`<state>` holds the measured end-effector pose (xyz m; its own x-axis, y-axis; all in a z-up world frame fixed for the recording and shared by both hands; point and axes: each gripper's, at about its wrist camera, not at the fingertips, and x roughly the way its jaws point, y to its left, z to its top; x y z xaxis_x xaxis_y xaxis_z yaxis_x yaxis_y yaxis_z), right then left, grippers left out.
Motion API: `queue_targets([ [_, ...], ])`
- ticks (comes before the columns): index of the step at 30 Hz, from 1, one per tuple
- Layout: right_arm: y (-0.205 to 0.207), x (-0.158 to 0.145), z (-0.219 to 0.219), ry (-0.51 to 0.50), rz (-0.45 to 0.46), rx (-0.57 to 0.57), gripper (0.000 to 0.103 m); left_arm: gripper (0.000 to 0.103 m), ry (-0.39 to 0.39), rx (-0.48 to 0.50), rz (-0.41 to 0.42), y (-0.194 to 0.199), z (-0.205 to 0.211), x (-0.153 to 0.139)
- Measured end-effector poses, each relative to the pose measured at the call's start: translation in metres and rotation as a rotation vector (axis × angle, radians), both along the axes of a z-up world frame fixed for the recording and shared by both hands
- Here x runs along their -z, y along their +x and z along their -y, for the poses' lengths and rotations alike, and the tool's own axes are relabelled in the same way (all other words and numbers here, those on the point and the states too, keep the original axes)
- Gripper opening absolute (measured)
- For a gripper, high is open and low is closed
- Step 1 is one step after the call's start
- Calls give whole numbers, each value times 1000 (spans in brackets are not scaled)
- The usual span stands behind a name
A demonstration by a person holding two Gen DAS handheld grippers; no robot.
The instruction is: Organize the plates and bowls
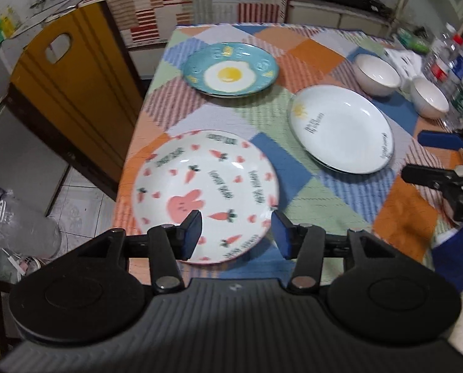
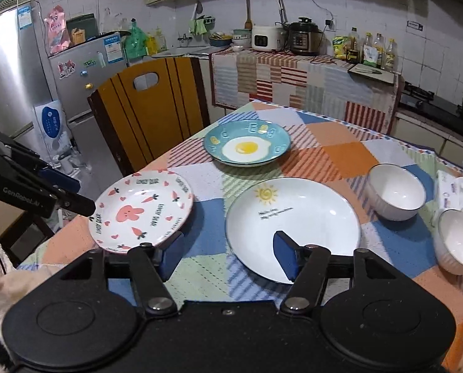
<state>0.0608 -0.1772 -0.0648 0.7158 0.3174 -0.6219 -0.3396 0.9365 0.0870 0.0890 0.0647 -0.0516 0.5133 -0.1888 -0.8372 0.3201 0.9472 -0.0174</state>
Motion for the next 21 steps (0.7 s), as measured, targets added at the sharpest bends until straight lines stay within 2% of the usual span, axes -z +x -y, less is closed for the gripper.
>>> queue_targets([
  [3, 3, 3, -12, 40, 35, -41, 77, 49, -38, -22, 16, 9, -21, 8],
  [6, 15, 8, -28, 87, 38, -48, 78, 52, -64, -58, 50, 21, -39, 16],
  [8, 24, 13, -40, 111, 41, -76, 78, 58, -49, -58, 71, 30, -46, 21],
  [11, 36, 25, -57, 143, 74, -116, 78, 61, 3, -33, 65, 48, -51, 31],
  [12, 38, 28, -61, 134, 90, -117, 78, 61, 8, -21, 54, 54, -52, 35],
  [14, 44, 35, -78, -1, 103, -82, 77, 61, -4, -25, 30, 66, -56, 41],
  [16, 45, 41, -90, -84, 145, -109, 76, 61, -27, -30, 8, 75, -59, 48],
  [18, 48, 47, -98, -117, 145, -120, 75, 61, -54, -41, -6, 81, -65, 55],
  [21, 61, 58, -103, -92, 67, -135, 75, 61, -84, -83, -14, 84, -75, 71],
])
